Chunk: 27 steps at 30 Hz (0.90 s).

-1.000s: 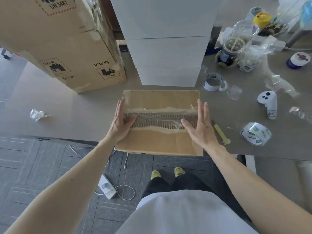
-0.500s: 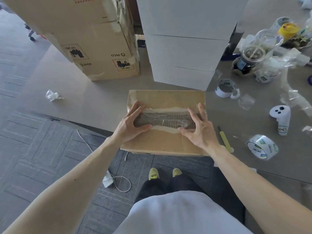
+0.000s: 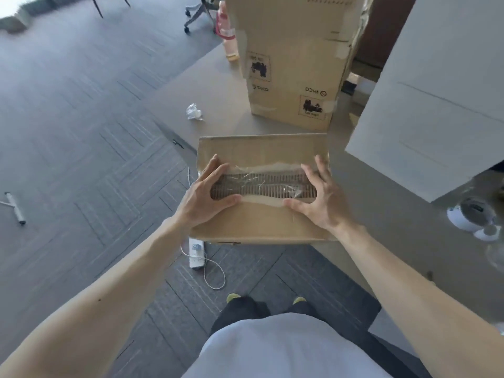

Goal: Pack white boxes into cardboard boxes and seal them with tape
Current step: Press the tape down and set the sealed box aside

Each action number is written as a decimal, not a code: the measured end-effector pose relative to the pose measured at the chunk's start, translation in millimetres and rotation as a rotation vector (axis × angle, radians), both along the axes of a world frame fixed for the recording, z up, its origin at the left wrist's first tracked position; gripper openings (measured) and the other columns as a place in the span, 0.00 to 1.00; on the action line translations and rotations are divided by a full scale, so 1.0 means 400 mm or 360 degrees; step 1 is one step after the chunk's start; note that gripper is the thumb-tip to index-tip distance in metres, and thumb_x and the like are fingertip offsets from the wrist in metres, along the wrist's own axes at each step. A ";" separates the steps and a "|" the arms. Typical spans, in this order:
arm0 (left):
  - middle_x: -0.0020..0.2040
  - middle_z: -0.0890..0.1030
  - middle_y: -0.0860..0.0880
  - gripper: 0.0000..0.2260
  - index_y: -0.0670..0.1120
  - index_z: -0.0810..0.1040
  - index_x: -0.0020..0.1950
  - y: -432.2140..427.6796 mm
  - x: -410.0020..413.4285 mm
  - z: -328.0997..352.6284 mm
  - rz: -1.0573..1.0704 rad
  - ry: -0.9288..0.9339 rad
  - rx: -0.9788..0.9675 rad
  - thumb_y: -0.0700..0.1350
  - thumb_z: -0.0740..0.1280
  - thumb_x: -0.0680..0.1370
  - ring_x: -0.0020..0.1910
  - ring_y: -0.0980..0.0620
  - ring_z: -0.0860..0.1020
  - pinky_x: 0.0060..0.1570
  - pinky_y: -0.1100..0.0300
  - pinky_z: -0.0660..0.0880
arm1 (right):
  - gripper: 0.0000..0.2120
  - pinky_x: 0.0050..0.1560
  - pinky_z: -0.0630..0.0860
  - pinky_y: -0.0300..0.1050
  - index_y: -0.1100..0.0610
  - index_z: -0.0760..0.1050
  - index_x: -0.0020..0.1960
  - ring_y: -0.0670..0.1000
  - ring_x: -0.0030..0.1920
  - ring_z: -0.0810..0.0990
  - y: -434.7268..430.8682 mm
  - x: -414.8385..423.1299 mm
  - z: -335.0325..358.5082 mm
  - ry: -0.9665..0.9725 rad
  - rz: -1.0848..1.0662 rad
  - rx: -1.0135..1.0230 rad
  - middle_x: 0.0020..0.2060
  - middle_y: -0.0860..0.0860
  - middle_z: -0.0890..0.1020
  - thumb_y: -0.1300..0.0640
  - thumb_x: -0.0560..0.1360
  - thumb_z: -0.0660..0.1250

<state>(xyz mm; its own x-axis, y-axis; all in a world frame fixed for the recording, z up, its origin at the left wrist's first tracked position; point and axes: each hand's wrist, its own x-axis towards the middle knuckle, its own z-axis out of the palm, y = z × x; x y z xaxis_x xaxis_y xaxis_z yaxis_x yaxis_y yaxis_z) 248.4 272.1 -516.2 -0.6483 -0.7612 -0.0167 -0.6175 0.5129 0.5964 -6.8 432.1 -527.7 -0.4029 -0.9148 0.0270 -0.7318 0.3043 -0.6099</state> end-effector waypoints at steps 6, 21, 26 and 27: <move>0.80 0.51 0.61 0.40 0.59 0.62 0.78 -0.096 0.246 0.052 0.0377 0.0045 -0.0056 0.68 0.69 0.68 0.76 0.54 0.61 0.71 0.46 0.64 | 0.49 0.69 0.66 0.62 0.53 0.62 0.76 0.59 0.77 0.58 -0.244 0.189 0.065 0.0007 0.0311 -0.0047 0.79 0.51 0.51 0.28 0.63 0.65; 0.81 0.51 0.59 0.41 0.55 0.63 0.78 -0.426 0.652 0.063 0.0798 0.0074 -0.0050 0.69 0.68 0.68 0.78 0.53 0.59 0.72 0.43 0.64 | 0.41 0.67 0.70 0.62 0.47 0.65 0.75 0.59 0.73 0.66 -0.771 0.547 0.074 0.0037 0.0735 -0.0070 0.79 0.46 0.53 0.35 0.66 0.73; 0.81 0.51 0.61 0.44 0.56 0.63 0.78 -0.577 0.721 0.059 0.0986 0.0096 -0.0012 0.72 0.67 0.66 0.78 0.56 0.57 0.74 0.42 0.63 | 0.41 0.69 0.68 0.61 0.47 0.64 0.75 0.57 0.75 0.63 -0.996 0.606 0.064 -0.0035 0.0908 -0.0088 0.79 0.45 0.51 0.36 0.68 0.73; 0.80 0.51 0.62 0.44 0.56 0.63 0.78 -0.607 0.737 0.061 0.1019 0.0102 -0.0020 0.73 0.67 0.66 0.78 0.56 0.57 0.74 0.42 0.62 | 0.41 0.69 0.68 0.62 0.47 0.64 0.76 0.57 0.75 0.62 -1.042 0.620 0.066 -0.0054 0.0951 -0.0101 0.79 0.45 0.51 0.37 0.68 0.73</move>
<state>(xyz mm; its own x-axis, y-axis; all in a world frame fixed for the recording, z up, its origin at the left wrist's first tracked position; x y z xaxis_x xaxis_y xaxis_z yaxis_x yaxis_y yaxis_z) 543.2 29.3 -491.9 -0.0649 -0.9977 0.0182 -0.7671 0.0615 0.6386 241.3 15.2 -501.4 0.1792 -0.9801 0.0848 -0.7447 -0.1915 -0.6394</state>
